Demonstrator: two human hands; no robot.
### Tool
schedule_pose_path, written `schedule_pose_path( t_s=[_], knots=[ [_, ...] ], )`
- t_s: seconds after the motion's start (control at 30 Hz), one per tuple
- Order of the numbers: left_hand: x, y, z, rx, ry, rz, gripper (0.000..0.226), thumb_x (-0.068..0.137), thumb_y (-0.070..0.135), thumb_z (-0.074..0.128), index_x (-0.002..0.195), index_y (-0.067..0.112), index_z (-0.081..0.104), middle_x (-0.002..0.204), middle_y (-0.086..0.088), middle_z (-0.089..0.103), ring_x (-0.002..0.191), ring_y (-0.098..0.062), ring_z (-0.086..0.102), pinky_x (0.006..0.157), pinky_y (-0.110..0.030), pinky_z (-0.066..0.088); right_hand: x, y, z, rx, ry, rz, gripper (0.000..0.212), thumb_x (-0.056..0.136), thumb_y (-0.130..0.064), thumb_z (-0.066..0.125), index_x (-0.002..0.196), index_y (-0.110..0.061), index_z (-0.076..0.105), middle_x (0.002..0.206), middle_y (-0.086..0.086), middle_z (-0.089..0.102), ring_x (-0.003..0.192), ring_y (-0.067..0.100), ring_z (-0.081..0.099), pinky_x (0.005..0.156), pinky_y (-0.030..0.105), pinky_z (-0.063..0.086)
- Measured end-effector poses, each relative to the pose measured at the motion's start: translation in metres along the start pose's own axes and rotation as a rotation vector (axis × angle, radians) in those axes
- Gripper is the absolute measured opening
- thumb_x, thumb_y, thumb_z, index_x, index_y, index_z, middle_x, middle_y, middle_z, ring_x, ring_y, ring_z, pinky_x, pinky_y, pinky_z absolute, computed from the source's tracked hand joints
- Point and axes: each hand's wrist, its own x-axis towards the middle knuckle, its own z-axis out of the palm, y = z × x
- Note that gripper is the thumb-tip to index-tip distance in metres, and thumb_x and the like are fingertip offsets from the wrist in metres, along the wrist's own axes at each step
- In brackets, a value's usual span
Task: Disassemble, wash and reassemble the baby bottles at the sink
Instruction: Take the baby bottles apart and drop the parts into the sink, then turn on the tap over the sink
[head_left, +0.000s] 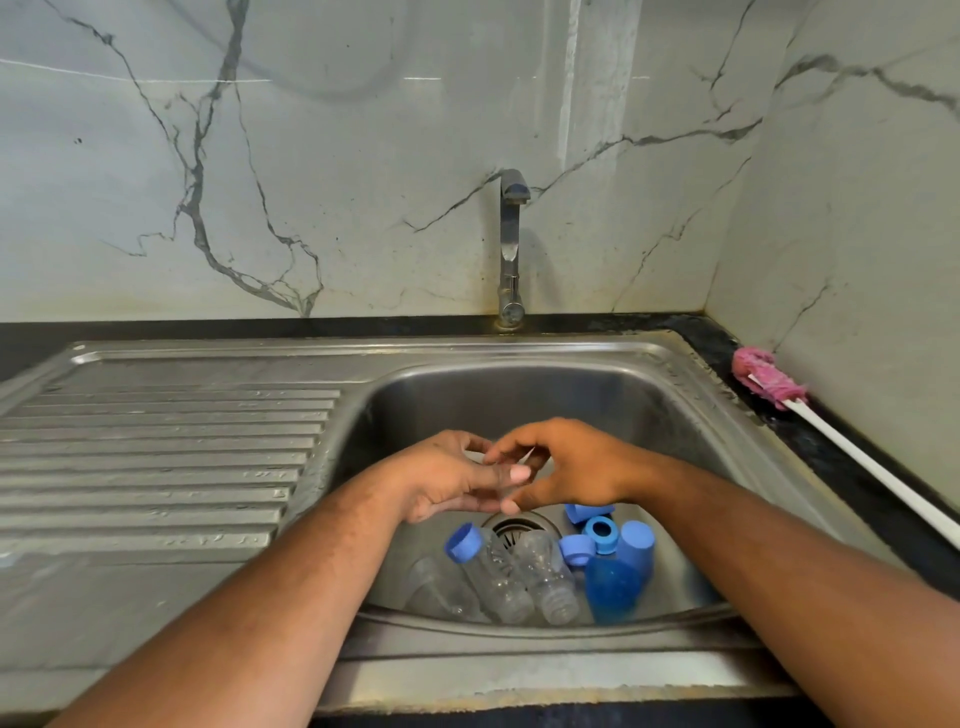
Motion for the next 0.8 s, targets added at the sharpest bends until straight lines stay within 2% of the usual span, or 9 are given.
schedule_pose_path(
  t_s=[0.07, 0.13, 0.27, 0.43, 0.57, 0.73, 0.8],
  knots=[
    [-0.002, 0.003, 0.000, -0.047, -0.021, -0.035, 0.069, 0.084, 0.011, 0.080, 0.141, 0.002, 0.043, 0.110, -0.024, 0.074, 0.098, -0.033, 0.075, 0.082, -0.034, 0.063, 0.000, -0.002, 0.000, -0.024, 0.025, -0.025, 0.032, 0.080, -0.033, 0.085, 0.110, -0.031, 0.073, 0.100, -0.013, 0.072, 0.092, 0.004, 0.067, 0.087, 0.030, 0.057],
    [-0.003, 0.003, 0.000, -0.020, -0.038, -0.078, 0.070, 0.086, 0.019, 0.079, 0.143, 0.004, 0.042, 0.109, -0.025, 0.074, 0.098, -0.035, 0.075, 0.082, -0.035, 0.063, 0.000, -0.001, 0.000, -0.072, 0.025, 0.005, 0.023, 0.084, -0.030, 0.083, 0.104, -0.025, 0.074, 0.093, -0.009, 0.072, 0.085, 0.008, 0.067, 0.082, 0.032, 0.058],
    [0.000, 0.002, -0.004, 0.298, 0.090, -0.075, 0.047, 0.090, 0.044, 0.072, 0.125, 0.015, 0.058, 0.112, -0.008, 0.075, 0.097, -0.026, 0.076, 0.094, -0.044, 0.059, 0.000, 0.003, 0.001, -0.106, -0.013, 0.063, 0.025, 0.086, -0.033, 0.081, 0.109, -0.025, 0.074, 0.098, -0.012, 0.072, 0.086, 0.002, 0.066, 0.078, 0.019, 0.052],
    [0.001, 0.001, -0.012, 0.436, 0.208, -0.055, 0.041, 0.093, 0.053, 0.066, 0.120, 0.022, 0.060, 0.111, 0.001, 0.074, 0.096, -0.017, 0.074, 0.090, -0.040, 0.056, 0.001, 0.001, 0.001, -0.068, 0.006, 0.100, 0.034, 0.089, -0.046, 0.075, 0.117, -0.027, 0.071, 0.094, -0.007, 0.074, 0.086, 0.007, 0.069, 0.084, 0.027, 0.058],
    [0.004, -0.001, -0.015, 0.498, 0.307, 0.003, 0.029, 0.094, 0.048, 0.066, 0.110, 0.024, 0.063, 0.106, 0.003, 0.074, 0.094, -0.015, 0.072, 0.088, -0.039, 0.052, 0.002, 0.004, 0.001, -0.066, 0.058, 0.117, 0.029, 0.091, -0.044, 0.073, 0.113, -0.026, 0.071, 0.089, -0.008, 0.074, 0.078, 0.005, 0.070, 0.078, 0.025, 0.059],
    [0.011, -0.003, -0.020, 0.502, 0.476, 0.205, 0.019, 0.094, 0.034, 0.071, 0.106, 0.021, 0.070, 0.100, 0.001, 0.075, 0.088, -0.018, 0.074, 0.072, -0.027, 0.053, 0.001, 0.006, 0.000, -0.063, 0.029, 0.128, 0.022, 0.092, -0.040, 0.073, 0.107, -0.024, 0.073, 0.086, -0.006, 0.076, 0.074, 0.008, 0.072, 0.078, 0.028, 0.060],
    [0.015, -0.002, -0.018, 0.538, 0.567, 0.309, 0.018, 0.093, 0.029, 0.072, 0.109, 0.020, 0.071, 0.099, 0.003, 0.073, 0.087, -0.012, 0.071, 0.079, -0.024, 0.056, 0.000, 0.008, 0.000, -0.065, 0.013, 0.141, 0.020, 0.092, -0.039, 0.073, 0.105, -0.024, 0.073, 0.085, -0.005, 0.076, 0.075, 0.010, 0.073, 0.080, 0.032, 0.061]
  ],
)
